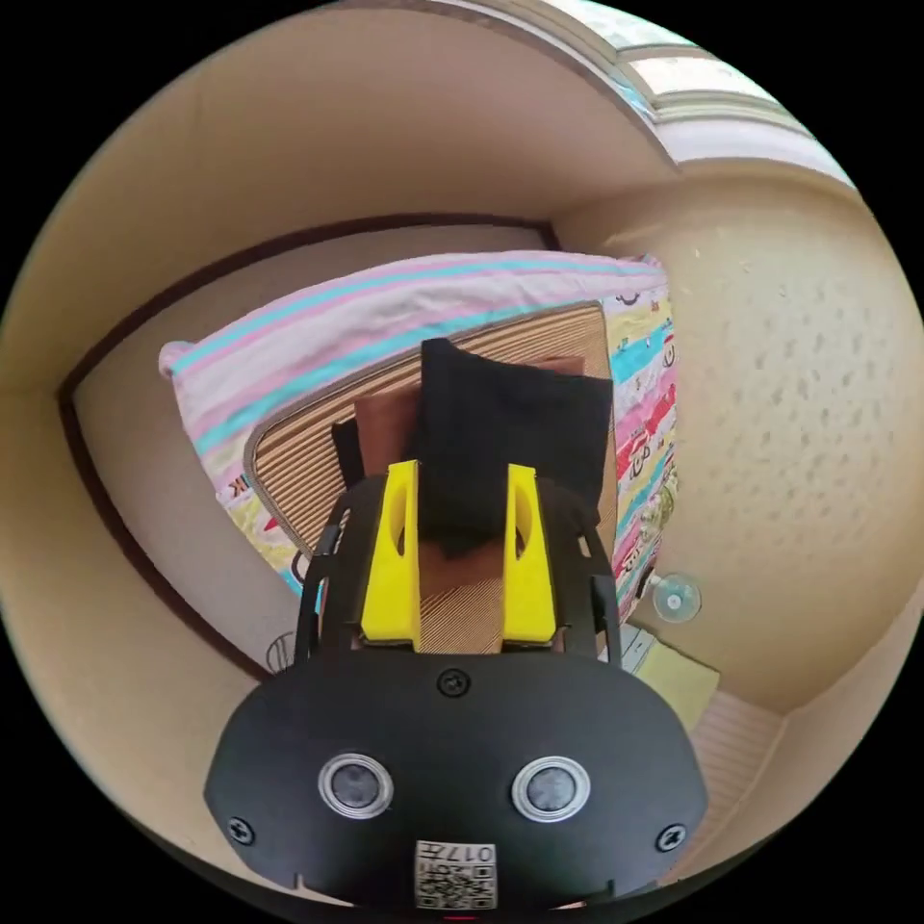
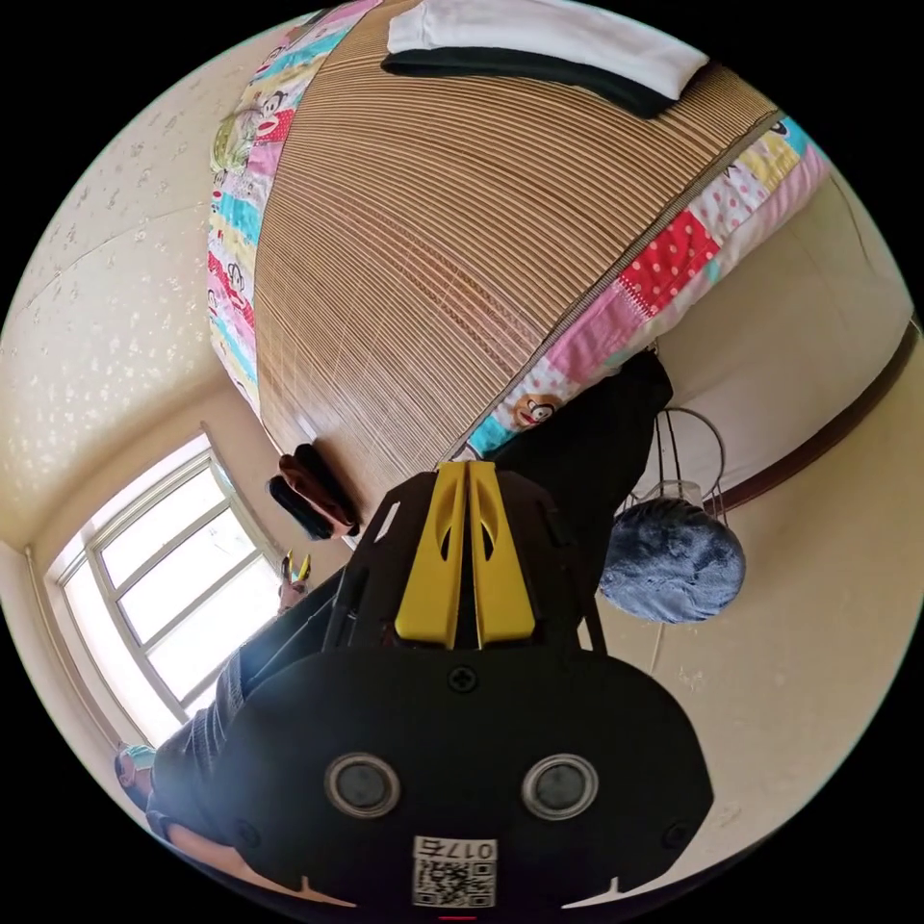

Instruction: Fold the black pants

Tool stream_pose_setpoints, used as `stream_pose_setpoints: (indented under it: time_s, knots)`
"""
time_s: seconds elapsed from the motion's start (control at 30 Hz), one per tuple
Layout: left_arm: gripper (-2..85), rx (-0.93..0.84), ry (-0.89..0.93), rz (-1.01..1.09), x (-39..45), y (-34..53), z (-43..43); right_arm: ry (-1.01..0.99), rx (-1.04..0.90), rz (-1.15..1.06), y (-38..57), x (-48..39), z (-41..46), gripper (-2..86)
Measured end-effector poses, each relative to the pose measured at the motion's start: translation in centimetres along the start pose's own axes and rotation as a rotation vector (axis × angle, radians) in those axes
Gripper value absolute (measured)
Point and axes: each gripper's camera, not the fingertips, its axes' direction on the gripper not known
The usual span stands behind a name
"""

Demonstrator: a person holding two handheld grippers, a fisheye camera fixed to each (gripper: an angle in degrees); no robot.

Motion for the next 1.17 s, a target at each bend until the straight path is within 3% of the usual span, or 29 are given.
stream_pose_setpoints:
  time_s: [0.1, 0.3, 0.37, 0.47, 0.67, 0.73, 0.8, 0.93, 1.17]
  knots:
    - [13.2, 0.124, 0.116, -0.113, -3.6, 1.7, 0.0, -0.036, 0.012, 0.019, 1.3, 0.1, -0.1, 0.2]
    - [11.7, 0.172, 0.218, 0.176, -0.1, 0.3, 2.9, 0.086, -0.053, 0.130, 4.4, 2.2, -2.1, 0.2]
    - [8.5, 0.129, 0.166, 0.284, 2.2, -1.0, 4.6, 0.118, -0.038, 0.166, 5.4, 2.4, -4.1, 0.2]
    - [2.1, -0.037, -0.027, 0.126, 1.1, -2.5, 10.6, 0.141, -0.002, 0.162, 5.6, 1.3, -6.3, 0.2]
    - [-0.8, 0.213, 0.448, -0.131, -6.5, 3.6, 15.5, 0.067, 0.044, 0.039, 4.6, -3.6, -7.0, 0.2]
    - [-1.0, 0.113, 0.711, -0.288, -10.5, 6.8, 20.6, 0.034, 0.042, -0.003, 4.4, -4.9, -6.9, 0.2]
    - [-1.0, 0.004, 0.814, -0.358, -13.0, 9.9, 23.9, 0.034, 0.036, -0.018, 4.2, -5.6, -6.9, 0.2]
    - [-1.0, -0.222, 0.482, -0.460, -16.7, 17.3, 25.9, 0.033, 0.030, 0.068, 4.0, -3.9, -7.8, 0.3]
    - [-1.0, -0.415, 0.283, -0.679, -18.6, 21.5, 27.6, -0.074, 0.092, 0.341, 4.4, 1.3, -10.7, 0.3]
